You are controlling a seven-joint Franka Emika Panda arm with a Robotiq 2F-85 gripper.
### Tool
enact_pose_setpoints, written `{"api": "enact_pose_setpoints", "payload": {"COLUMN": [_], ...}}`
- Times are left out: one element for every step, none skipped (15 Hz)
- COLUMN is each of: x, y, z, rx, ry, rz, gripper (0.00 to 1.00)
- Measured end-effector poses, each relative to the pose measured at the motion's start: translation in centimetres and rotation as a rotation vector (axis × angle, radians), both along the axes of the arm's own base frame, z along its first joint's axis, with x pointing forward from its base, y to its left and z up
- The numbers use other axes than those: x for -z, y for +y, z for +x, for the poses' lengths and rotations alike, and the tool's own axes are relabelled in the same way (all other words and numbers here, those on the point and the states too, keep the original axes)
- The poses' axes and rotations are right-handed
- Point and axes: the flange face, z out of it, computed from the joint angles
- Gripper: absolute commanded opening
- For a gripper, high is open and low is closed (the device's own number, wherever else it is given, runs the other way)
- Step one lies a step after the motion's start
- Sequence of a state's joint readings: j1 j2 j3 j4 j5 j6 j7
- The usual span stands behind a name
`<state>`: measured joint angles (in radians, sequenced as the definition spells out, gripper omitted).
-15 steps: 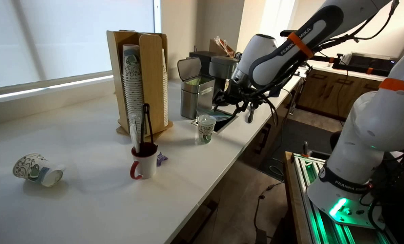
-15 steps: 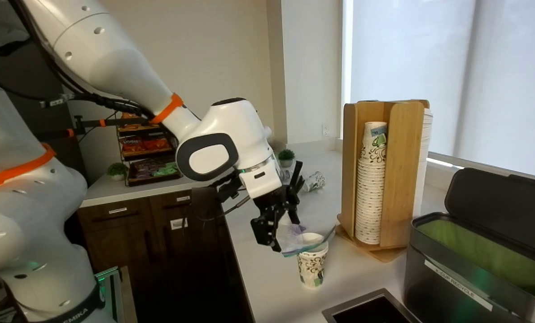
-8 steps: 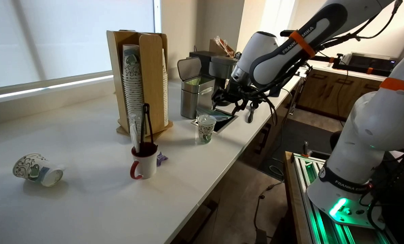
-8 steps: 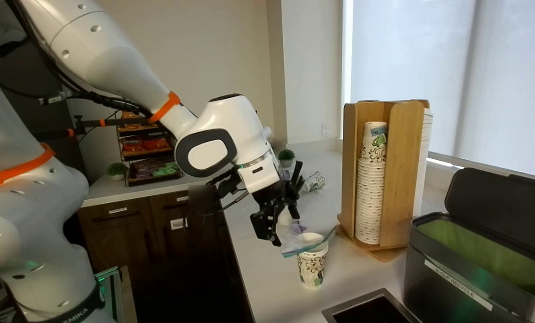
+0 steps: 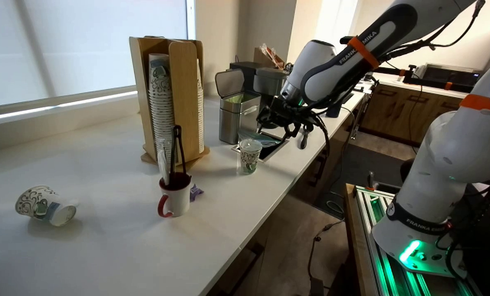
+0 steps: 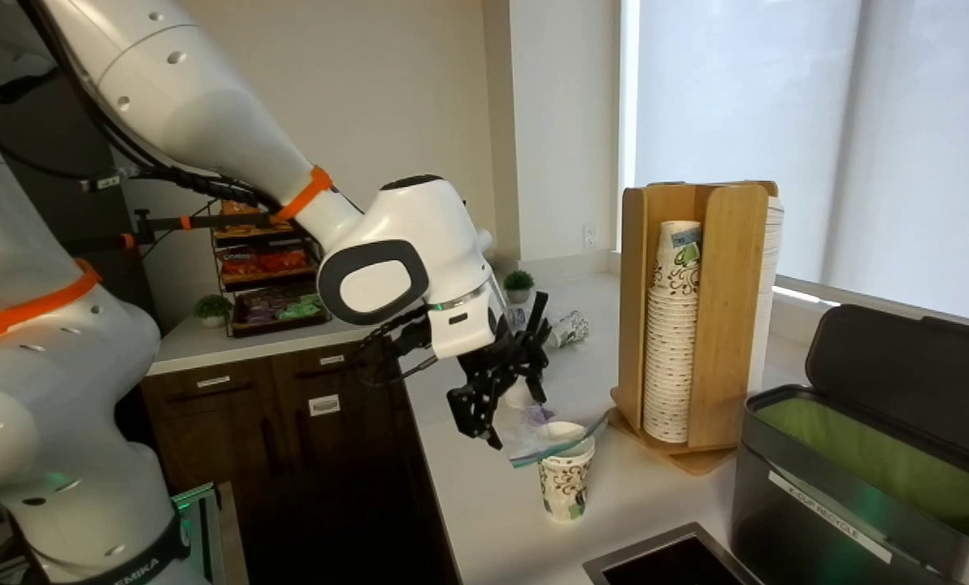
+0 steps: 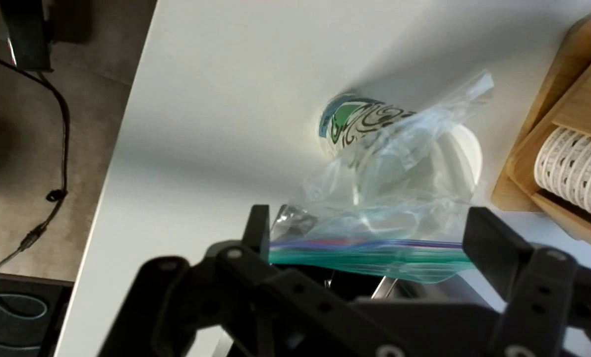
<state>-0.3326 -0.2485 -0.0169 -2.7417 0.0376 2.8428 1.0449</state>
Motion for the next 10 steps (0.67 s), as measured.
{"api": "enact_pose_setpoints", "payload": {"x": [0.1,0.3,0.4,0.7,0.9,1.1,1.4,1.7,1.9,2.2], "y": [0.0,0.0,0.0,0.0,0.0,0.0,0.0,0.0,0.0,0.0], "z": [0.0,0.0,0.0,0.0,0.0,0.0,0.0,-0.1,-0.1,-0.1], "rx": [0.021,0.039,0.051,0.058,0.063,0.066,0.071,0.074,0.077,0.080], "ry": [0.000,0.000,0.003,0.007,0.012,0.017,0.023,0.029,0.035,0.040], "rz": [0.011,0.020,0.026,0.030,0.033,0.035,0.038,0.040,0.042,0.044], "gripper": [1.00,1.00,1.00,1.00,1.00,1.00,1.00,1.00,1.00,0.97]}}
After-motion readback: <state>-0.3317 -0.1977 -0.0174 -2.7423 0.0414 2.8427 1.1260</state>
